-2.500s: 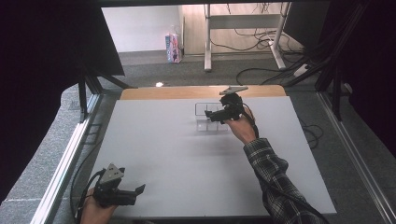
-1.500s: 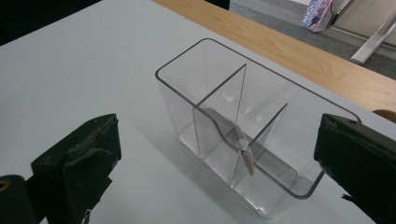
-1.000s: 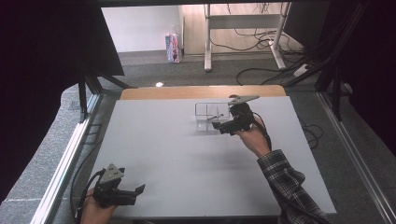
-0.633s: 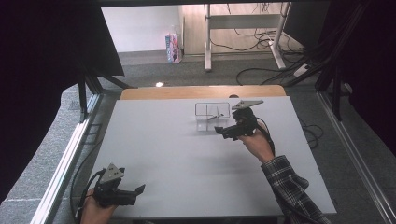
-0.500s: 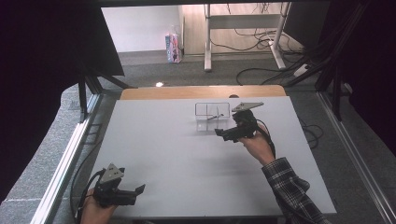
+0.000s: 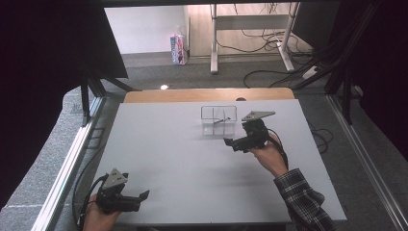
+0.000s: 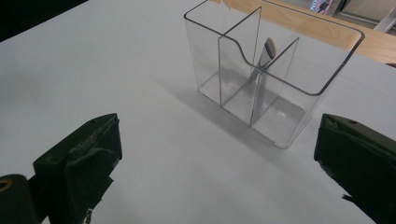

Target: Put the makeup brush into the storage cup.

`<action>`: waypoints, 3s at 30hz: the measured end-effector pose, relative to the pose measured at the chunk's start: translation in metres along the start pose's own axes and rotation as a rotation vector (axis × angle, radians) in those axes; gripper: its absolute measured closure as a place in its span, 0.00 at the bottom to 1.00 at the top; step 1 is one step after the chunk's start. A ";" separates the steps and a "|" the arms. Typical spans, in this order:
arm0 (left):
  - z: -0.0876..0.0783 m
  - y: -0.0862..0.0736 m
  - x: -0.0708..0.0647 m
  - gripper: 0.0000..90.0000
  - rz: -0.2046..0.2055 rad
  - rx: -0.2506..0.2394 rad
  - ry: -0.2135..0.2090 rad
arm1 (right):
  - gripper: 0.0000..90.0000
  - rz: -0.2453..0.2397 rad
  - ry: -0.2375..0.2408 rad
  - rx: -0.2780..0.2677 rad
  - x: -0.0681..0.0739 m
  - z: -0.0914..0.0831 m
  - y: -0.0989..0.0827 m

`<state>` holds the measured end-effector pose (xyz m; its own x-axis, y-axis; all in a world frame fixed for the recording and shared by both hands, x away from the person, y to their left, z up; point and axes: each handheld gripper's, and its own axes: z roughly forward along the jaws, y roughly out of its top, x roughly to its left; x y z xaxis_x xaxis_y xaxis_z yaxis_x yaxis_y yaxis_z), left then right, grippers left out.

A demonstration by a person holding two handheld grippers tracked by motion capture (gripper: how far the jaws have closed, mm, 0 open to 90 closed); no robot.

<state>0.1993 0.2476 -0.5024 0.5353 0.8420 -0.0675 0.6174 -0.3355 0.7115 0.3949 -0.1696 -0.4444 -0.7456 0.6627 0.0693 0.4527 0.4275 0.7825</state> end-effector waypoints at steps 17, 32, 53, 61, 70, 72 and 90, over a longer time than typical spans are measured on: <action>0.000 0.000 0.001 0.02 -0.006 -0.006 -0.004 | 0.01 -0.003 0.009 0.009 0.006 -0.010 -0.014; 0.000 0.000 0.002 0.02 -0.012 -0.006 -0.007 | 0.00 -0.009 -0.003 0.026 0.012 -0.019 -0.028; 0.000 0.000 0.001 0.02 -0.011 -0.005 -0.006 | 0.00 -0.022 -0.004 0.034 0.020 -0.041 -0.045; 0.000 0.000 0.001 0.02 -0.010 -0.005 -0.006 | 0.00 -0.017 -0.008 0.032 0.020 -0.049 -0.053; 0.000 0.000 0.001 0.02 -0.006 -0.005 -0.005 | 0.00 -0.010 -0.019 0.033 0.020 -0.060 -0.063; 0.000 0.000 0.001 0.02 -0.006 -0.004 -0.005 | 0.00 -0.010 -0.021 0.034 0.020 -0.062 -0.064; 0.000 0.000 0.001 0.02 -0.006 -0.002 -0.005 | 0.00 -0.004 -0.043 0.033 0.021 -0.082 -0.083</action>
<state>0.1998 0.2481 -0.5024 0.5343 0.8419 -0.0753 0.6195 -0.3294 0.7126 0.3016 -0.2416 -0.4568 -0.7260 0.6866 0.0391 0.4661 0.4495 0.7620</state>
